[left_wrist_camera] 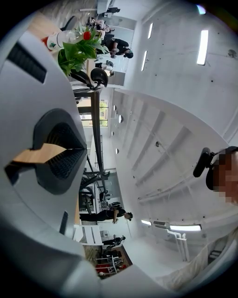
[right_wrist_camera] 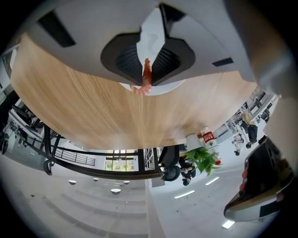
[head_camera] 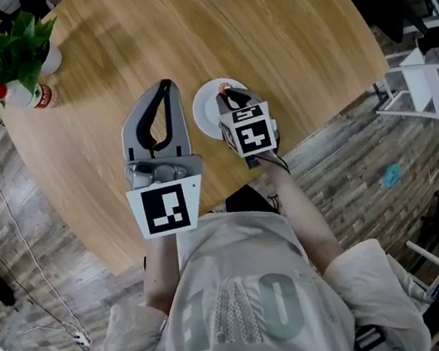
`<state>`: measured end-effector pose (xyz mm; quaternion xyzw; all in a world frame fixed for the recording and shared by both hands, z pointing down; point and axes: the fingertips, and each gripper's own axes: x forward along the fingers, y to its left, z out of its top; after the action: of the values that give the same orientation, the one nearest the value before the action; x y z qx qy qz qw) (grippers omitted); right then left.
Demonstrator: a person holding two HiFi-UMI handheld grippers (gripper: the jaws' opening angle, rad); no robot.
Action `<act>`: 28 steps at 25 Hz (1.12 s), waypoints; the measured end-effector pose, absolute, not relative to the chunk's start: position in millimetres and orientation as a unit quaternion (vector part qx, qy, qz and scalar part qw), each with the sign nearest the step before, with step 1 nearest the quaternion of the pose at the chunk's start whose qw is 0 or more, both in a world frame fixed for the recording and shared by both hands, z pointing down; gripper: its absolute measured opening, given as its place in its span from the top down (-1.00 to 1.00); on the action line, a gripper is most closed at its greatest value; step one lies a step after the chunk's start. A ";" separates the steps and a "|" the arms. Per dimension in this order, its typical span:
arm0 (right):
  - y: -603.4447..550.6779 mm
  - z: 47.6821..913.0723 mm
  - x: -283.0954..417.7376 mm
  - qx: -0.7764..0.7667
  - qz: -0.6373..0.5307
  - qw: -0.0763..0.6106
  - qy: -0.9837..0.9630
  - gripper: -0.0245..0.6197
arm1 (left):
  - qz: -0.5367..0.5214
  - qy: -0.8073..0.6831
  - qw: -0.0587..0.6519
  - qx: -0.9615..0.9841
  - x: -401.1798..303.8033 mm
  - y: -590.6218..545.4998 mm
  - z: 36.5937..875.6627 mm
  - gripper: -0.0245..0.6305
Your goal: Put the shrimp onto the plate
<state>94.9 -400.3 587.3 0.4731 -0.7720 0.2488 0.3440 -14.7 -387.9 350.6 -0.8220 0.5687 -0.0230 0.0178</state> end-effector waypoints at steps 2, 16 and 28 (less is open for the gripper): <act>-400.3 588.8 95.4 0.471 0.254 0.347 -0.770 0.71 | -0.023 0.568 0.017 -0.822 -13.8 -387.9 350.5 0.90; -394.6 599.7 92.3 0.449 0.258 0.370 -0.771 0.63 | -0.029 0.555 0.027 -0.831 -9.1 -389.4 350.3 0.90; -401.1 559.3 90.7 0.460 0.221 0.352 -0.784 0.50 | -0.017 0.550 0.035 -0.834 -1.7 -385.6 340.7 0.90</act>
<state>90.7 -401.1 559.3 0.4605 -0.7842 0.2210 0.3523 -1.7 -385.6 340.7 -0.8341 0.5502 -0.0169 0.0352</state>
